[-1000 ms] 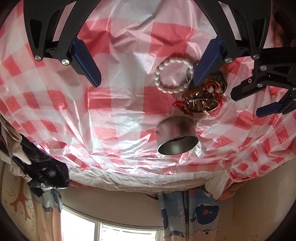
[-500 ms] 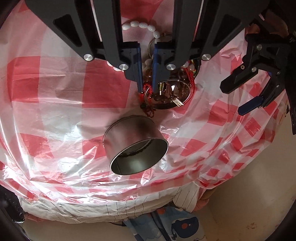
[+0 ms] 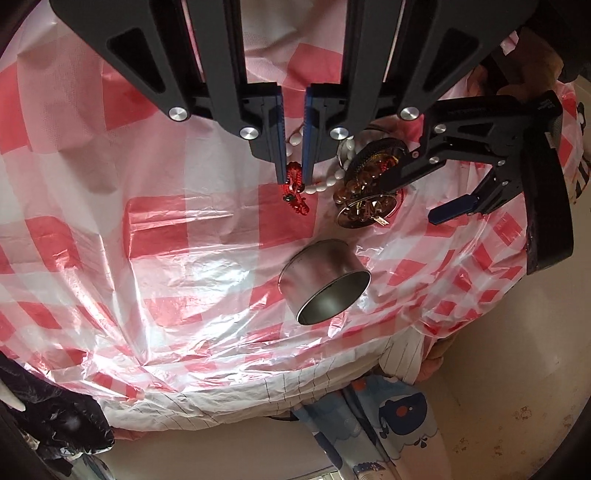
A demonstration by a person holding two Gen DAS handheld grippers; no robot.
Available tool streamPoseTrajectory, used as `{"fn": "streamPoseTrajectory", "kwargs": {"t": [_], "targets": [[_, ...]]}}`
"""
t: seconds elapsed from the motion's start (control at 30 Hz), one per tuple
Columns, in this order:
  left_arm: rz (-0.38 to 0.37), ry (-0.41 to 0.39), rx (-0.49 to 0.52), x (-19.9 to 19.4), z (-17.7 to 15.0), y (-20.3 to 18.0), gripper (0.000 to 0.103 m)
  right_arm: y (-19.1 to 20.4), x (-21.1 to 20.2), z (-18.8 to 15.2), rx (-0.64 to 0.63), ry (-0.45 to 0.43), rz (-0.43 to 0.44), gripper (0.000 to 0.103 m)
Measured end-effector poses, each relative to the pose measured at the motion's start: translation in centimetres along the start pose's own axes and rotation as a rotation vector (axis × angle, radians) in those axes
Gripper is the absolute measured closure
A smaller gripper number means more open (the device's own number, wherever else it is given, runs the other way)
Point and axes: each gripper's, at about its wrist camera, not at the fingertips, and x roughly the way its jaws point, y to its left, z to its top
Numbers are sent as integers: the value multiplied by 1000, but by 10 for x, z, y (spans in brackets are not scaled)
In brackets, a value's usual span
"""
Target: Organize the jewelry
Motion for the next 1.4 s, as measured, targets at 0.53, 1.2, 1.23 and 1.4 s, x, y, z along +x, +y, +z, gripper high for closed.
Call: {"fn": "streamPoseTrajectory", "kwargs": {"t": [0.53, 1.2, 1.23, 1.4], "targets": [[-78, 31, -52, 20, 15, 7, 54, -2, 13, -4, 22, 28, 23, 94], [0, 29, 38, 24, 19, 0, 13, 1, 14, -5, 21, 30, 24, 92], [-4, 43, 19, 30, 20, 2, 13, 1, 14, -5, 21, 31, 27, 92], [-69, 87, -32, 46, 21, 6, 42, 0, 18, -6, 20, 44, 29, 92]]}}
